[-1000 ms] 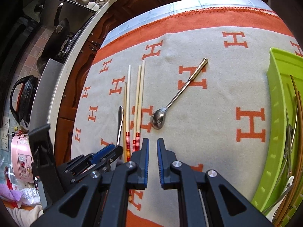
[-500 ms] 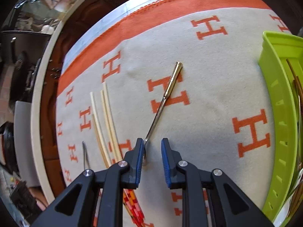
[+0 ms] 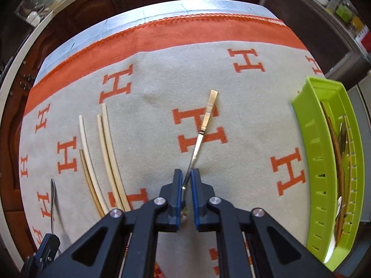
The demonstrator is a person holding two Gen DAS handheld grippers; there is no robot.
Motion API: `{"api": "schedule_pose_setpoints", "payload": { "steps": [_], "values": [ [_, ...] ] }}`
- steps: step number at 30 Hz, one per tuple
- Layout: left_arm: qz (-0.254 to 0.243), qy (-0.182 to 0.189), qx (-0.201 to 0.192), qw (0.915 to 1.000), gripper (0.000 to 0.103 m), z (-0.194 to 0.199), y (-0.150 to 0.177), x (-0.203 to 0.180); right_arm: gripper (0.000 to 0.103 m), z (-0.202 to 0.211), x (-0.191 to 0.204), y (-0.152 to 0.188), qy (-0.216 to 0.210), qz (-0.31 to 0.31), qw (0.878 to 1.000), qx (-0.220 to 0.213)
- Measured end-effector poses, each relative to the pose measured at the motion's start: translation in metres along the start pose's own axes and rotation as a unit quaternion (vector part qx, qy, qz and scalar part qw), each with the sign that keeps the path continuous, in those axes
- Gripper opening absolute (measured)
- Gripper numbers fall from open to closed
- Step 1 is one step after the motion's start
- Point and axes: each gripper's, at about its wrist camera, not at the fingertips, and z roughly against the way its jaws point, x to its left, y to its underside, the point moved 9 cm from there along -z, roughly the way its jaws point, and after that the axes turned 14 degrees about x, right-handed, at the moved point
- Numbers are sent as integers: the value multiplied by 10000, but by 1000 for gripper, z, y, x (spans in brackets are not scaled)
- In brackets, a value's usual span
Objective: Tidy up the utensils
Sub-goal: 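Grasp the fork with the left gripper while the right grasps the small gold-handled spoon, then carry the fork and small spoon into the green tray and lower them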
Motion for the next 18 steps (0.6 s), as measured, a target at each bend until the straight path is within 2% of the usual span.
{"api": "schedule_pose_setpoints", "payload": {
  "steps": [3, 9, 14, 18],
  "values": [
    [-181, 55, -19, 9998, 2, 5, -3, -5, 3, 1, -3, 0, -362, -71, 9993, 46],
    [-529, 255, -104, 9982, 2, 24, -6, -25, 3, 22, -23, 22, -1284, -181, 9916, 23],
    [-767, 474, -235, 9956, 2, 46, -3, -55, 3, 55, -38, 47, -1749, -111, 9844, -170],
    [-943, 547, -383, 9933, 2, 59, 2, -85, 3, 75, -54, 59, -1870, -97, 9819, -293]
  ]
}}
